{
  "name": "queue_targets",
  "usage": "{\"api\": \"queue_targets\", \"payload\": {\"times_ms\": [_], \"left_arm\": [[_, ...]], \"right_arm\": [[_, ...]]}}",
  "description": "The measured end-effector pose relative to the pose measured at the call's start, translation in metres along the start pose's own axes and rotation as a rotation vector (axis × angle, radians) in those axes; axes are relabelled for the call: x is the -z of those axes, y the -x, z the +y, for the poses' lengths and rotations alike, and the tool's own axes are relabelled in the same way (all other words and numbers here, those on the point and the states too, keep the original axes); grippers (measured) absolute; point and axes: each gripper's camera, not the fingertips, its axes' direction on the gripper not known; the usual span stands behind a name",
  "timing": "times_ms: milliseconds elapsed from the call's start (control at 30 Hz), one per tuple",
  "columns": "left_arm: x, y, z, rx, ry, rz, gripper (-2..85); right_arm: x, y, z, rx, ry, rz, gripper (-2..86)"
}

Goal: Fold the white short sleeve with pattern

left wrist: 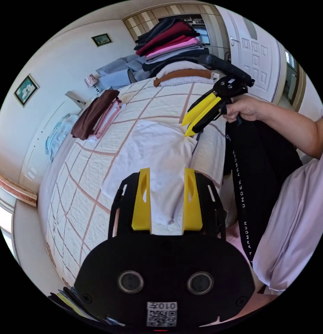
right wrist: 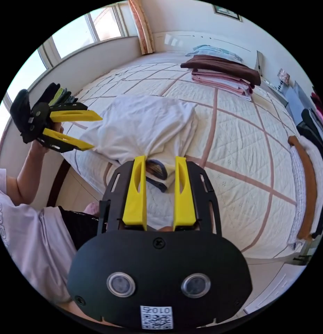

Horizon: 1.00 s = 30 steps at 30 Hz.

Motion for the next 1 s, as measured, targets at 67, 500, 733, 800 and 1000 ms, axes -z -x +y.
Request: {"api": "queue_targets", "payload": {"times_ms": [67, 500, 733, 800, 1000], "left_arm": [[-0.005, -0.021, -0.014, -0.083, -0.005, -0.019, 12.8], [-0.044, -0.087, -0.035, -0.156, -0.017, -0.157, 6.7], [-0.017, -0.013, -0.015, 0.201, -0.173, 0.188, 5.1], [-0.003, -0.005, -0.014, 0.194, -0.193, 0.162, 4.9], [0.01, -0.006, -0.016, 0.136, -0.185, 0.11, 4.7]], "right_arm": [[0.006, -0.012, 0.007, -0.026, -0.033, -0.021, 11.6], [0.056, -0.1, 0.092, -0.136, -0.171, -0.061, 11.4], [0.005, -0.179, 0.133, -0.346, -0.157, -0.701, 15.6], [-0.012, -0.195, 0.134, -0.385, -0.166, -0.809, 16.3], [-0.058, -0.27, 0.117, -0.523, -0.19, -1.033, 18.8]]}}
